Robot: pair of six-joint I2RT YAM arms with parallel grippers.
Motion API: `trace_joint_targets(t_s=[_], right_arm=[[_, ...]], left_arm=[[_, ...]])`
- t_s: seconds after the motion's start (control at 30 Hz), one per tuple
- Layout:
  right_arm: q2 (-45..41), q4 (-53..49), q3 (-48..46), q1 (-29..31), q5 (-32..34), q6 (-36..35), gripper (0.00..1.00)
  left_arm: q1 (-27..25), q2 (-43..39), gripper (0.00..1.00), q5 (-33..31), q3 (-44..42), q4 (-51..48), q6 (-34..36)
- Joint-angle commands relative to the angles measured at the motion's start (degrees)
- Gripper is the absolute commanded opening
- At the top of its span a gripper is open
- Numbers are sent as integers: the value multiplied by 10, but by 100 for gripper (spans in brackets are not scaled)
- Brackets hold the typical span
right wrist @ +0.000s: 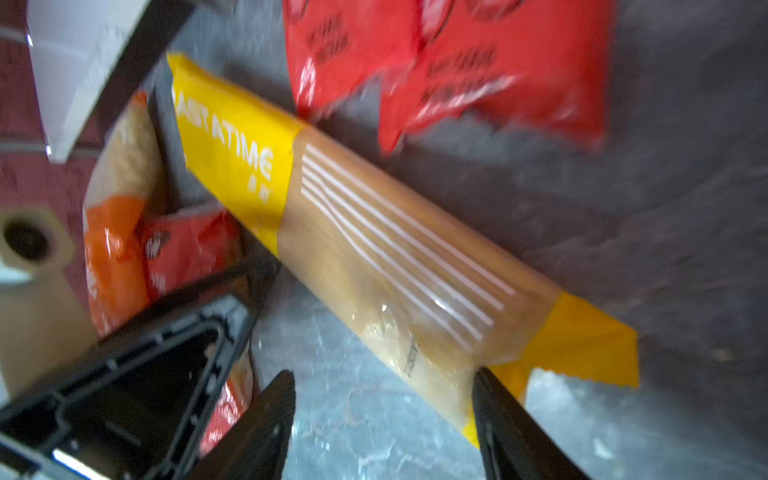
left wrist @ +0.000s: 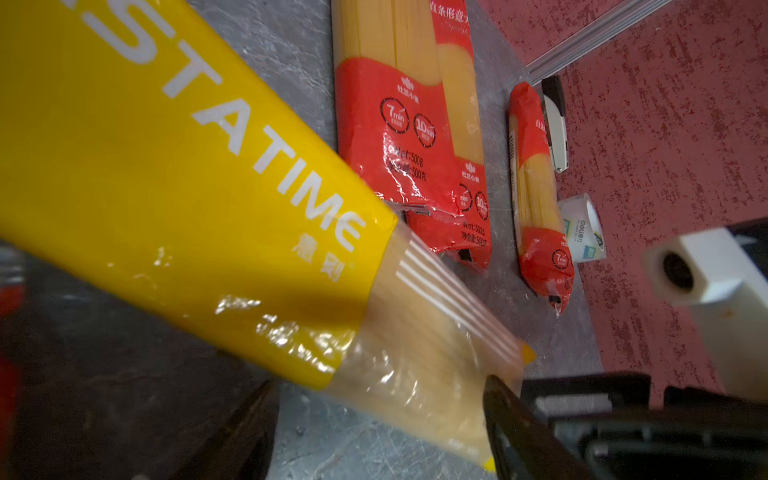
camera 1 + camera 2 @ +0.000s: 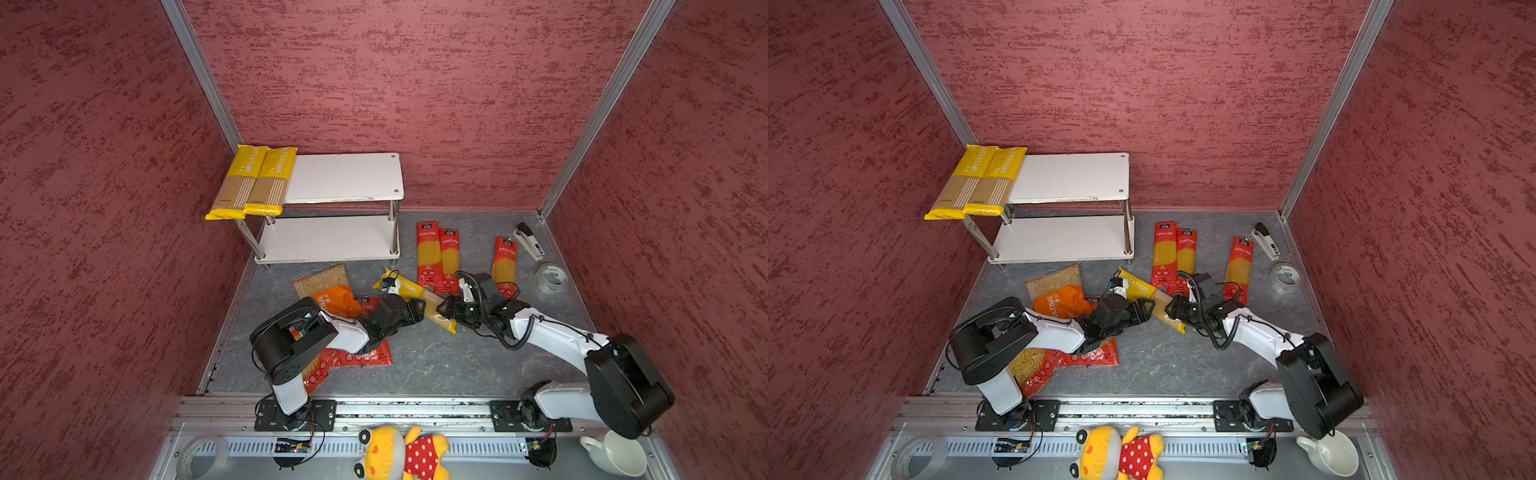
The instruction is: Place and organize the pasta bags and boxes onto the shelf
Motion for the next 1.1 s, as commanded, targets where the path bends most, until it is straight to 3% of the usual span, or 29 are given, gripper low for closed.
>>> trace_joint_targets(t_s=[0.0, 0.13, 0.4, 0.7, 1.07], right_arm=[[-22, -94, 39, 4, 17, -68, 70], [-30, -117, 78, -29, 68, -139, 72], [150, -43, 142, -67, -43, -205, 72], [266, -28, 181, -72, -167, -215, 68], [266, 89, 78, -61, -281, -170, 45]], left_arm=[[1, -35, 77, -18, -13, -17, -4], [-12, -60, 77, -41, -9, -63, -5], [-57, -76, 76, -87, -7, -142, -46], [-33, -30, 73, -43, -38, -39, -80], [0, 21, 43, 25, -41, 49, -83]])
